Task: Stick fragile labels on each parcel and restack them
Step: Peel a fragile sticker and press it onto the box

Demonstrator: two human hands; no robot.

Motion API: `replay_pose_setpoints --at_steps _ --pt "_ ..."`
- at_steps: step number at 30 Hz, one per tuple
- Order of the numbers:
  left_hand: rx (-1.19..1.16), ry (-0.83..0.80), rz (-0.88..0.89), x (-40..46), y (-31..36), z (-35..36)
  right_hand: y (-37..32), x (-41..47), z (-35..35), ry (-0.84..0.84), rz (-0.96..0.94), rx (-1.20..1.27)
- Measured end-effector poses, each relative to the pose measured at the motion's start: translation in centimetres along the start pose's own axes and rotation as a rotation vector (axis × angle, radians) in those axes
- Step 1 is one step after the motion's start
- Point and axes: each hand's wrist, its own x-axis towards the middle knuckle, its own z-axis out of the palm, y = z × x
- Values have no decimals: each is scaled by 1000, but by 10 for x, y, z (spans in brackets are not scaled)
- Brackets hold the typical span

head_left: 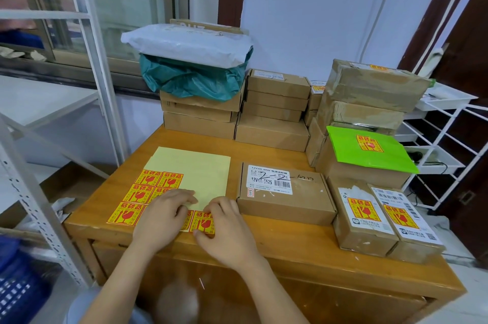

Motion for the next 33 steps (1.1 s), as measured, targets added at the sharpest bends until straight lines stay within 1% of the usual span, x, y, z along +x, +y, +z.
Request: replay_pose_setpoints --at_steps 9,14,17,21,26,33 --pt "-21 -5 -7 1 -1 1 -1 -1 -2 -23 26 24" --pt "-3 -8 -1 0 -2 1 0 -6 0 34 60 23" --pt "22 -3 12 0 -3 1 3 -11 -1 24 83 -2" --pt "51 -52 18 -1 -1 -2 5 -12 -2 3 112 6" --pt "178 -160 128 -1 -2 -1 6 -8 -1 15 128 26" --pt "194 -144 172 0 -6 2 7 -8 0 30 119 57"
